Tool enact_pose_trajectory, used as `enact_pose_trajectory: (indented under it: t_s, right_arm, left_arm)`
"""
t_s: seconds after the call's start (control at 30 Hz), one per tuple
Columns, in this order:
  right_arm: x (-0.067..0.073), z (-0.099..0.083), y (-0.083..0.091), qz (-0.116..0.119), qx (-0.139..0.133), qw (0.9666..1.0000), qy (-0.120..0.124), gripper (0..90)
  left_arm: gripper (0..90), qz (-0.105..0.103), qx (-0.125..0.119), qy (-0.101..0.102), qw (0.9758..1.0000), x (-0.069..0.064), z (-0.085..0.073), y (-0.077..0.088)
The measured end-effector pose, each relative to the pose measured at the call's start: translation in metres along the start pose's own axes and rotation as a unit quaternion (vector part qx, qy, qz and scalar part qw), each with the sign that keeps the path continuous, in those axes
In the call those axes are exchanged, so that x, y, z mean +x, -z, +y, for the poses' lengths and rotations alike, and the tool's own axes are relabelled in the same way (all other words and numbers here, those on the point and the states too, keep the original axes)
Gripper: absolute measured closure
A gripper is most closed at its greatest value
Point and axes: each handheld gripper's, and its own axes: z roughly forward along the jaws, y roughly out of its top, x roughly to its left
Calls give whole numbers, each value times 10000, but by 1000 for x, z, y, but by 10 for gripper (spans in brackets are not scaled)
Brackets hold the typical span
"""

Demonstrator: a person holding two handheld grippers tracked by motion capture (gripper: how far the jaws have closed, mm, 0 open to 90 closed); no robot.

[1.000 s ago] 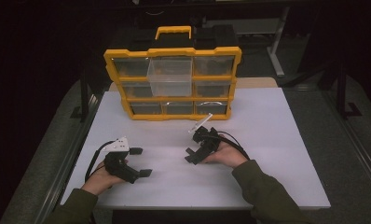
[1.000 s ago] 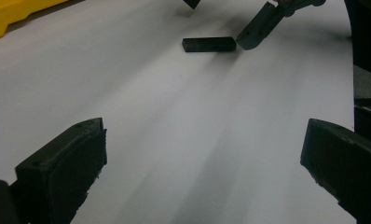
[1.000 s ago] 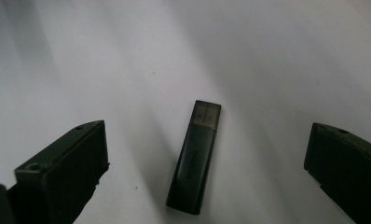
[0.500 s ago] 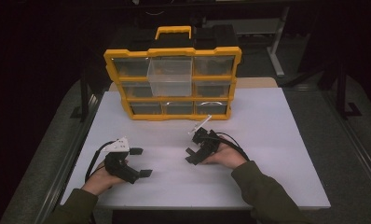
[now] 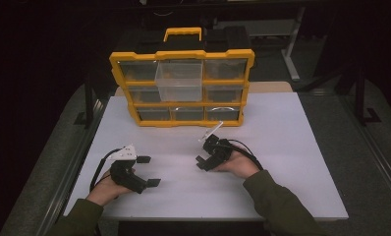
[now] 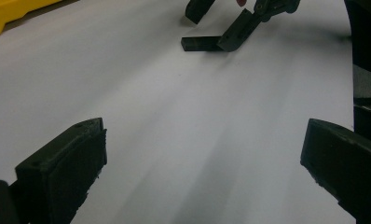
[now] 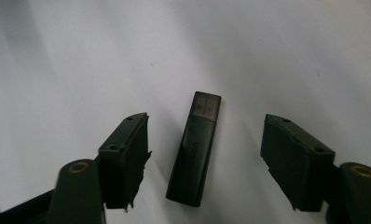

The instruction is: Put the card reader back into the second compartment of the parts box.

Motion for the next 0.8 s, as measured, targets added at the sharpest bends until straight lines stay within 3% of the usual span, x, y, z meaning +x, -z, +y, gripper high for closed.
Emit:
enact_pose_trajectory:
  t_s: [0.37, 0.8]
  right_arm:
    - [2, 0, -1, 61, 71, 9999, 89, 541]
    - [4, 0, -3, -13, 168, 9997, 186, 669]
  left_arm:
    - [0, -4, -4, 4, 10000, 0, 0, 0]
    - [0, -3, -3, -4, 10000, 0, 0, 0]
